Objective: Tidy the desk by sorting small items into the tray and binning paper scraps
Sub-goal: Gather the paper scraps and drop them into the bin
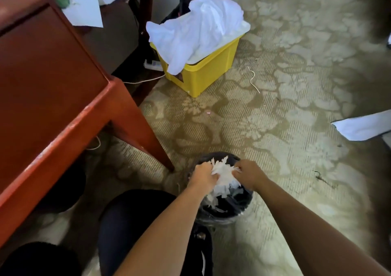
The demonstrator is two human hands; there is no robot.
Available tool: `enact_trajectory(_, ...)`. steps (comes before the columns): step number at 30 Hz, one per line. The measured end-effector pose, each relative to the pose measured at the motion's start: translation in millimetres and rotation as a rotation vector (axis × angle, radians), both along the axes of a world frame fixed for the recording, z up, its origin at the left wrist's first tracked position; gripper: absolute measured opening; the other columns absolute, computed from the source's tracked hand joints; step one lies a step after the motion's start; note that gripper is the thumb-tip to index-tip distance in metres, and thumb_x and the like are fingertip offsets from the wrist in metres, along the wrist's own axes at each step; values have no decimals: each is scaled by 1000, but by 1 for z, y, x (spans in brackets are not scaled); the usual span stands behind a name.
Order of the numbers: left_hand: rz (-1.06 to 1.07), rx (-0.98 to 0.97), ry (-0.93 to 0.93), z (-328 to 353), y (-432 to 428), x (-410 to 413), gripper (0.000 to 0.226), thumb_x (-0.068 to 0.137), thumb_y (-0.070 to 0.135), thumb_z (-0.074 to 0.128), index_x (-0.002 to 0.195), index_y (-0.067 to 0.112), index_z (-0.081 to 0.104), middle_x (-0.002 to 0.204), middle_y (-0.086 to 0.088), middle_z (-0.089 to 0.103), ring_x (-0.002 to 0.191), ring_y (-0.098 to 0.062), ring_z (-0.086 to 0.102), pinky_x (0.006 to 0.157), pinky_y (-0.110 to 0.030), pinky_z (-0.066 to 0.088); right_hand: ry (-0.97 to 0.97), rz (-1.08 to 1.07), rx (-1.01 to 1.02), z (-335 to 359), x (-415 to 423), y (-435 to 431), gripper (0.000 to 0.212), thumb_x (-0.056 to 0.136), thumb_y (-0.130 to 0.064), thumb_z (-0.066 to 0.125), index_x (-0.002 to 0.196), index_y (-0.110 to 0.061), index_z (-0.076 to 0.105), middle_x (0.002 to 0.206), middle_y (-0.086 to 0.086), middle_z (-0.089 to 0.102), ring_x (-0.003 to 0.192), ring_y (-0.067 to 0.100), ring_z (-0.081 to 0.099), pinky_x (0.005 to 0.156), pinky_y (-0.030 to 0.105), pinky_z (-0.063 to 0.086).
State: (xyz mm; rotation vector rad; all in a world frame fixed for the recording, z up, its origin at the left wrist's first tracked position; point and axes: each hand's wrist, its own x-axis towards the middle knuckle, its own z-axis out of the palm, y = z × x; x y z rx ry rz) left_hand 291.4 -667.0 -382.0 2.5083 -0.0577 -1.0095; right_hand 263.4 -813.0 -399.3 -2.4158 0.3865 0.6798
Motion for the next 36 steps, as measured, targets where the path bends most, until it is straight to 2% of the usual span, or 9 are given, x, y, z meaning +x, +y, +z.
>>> enact_trajectory(3, -64, -32, 80, -11, -4, 1, 30, 98, 26, 44, 114, 3, 55, 102, -18, 60, 106, -34, 57, 82, -41, 46, 112, -4, 27, -5, 0, 2, 19, 95, -17, 47, 96, -8, 63, 99, 12, 62, 89, 23, 59, 69, 29, 42)
enact_trajectory(7, -150, -47, 135, -17, 1, 1, 46, 100, 28, 41, 138, 5, 35, 116, -19, 55, 104, -32, 56, 67, -33, 39, 162, 38, 34, 0, 3, 7, 42, 98, -24, 45, 138, -11, 45, 140, 12, 50, 125, 27, 50, 98, 30, 40)
enact_trajectory(11, -150, -26, 130, -7, 16, 0, 49, 100, 35, 37, 137, 3, 37, 128, -20, 52, 114, -35, 53, 89, -41, 46, 207, 98, 15, 11, 9, 13, 41, 100, -26, 41, 135, -7, 48, 138, 13, 51, 124, 29, 49, 99, 33, 40)
enact_trajectory(13, -184, -16, 91, 10, 27, 2, 50, 100, 37, 35, 138, 4, 38, 141, -17, 42, 127, -32, 45, 102, -41, 40, 184, 121, 22, 20, 14, 18, 26, 99, -22, 42, 105, -5, 60, 107, 16, 59, 98, 29, 55, 83, 33, 41)
enact_trajectory(16, -242, 13, 69, 41, 42, 5, 47, 101, 37, 33, 138, 10, 40, 143, -11, 42, 134, -28, 37, 105, -36, 35, 123, 119, 41, 42, 26, 30, 30, 95, -15, 44, 67, -8, 42, 65, 7, 39, 64, 21, 38, 67, 29, 30)
enact_trajectory(18, -302, 45, 123, 70, 55, 5, 39, 102, 39, 31, 124, 15, 51, 127, -6, 52, 126, -26, 44, 98, -35, 38, 97, 153, 34, 63, 33, 41, 25, 97, -16, 44, 75, -5, 48, 72, 11, 47, 72, 23, 45, 69, 30, 35)
enact_trajectory(24, -452, 150, -16, 161, 113, -11, 54, 101, 42, 32, 144, 10, 36, 151, -8, 36, 138, -29, 34, 111, -35, 31, 61, 333, 41, 139, 49, 87, 38, 98, -19, 43, 115, 11, 58, 124, 28, 57, 114, 41, 55, 98, 43, 47)
enact_trajectory(29, -414, 272, -149, 251, 169, -39, 50, 100, 43, 31, 139, 12, 43, 145, -7, 44, 132, -28, 40, 107, -34, 34, 67, 463, 10, 232, 52, 139, 35, 95, -22, 47, 122, -2, 59, 106, 11, 64, 81, 18, 56, 58, 23, 39)
enact_trajectory(36, -314, 412, -328, 381, 256, -103, 45, 98, 45, 35, 134, 20, 48, 137, -1, 52, 126, -21, 47, 108, -34, 35, -172, 698, 22, 373, 32, 240, 26, 96, -28, 47, 104, -13, 67, 103, 2, 65, 94, 16, 62, 72, 23, 48)
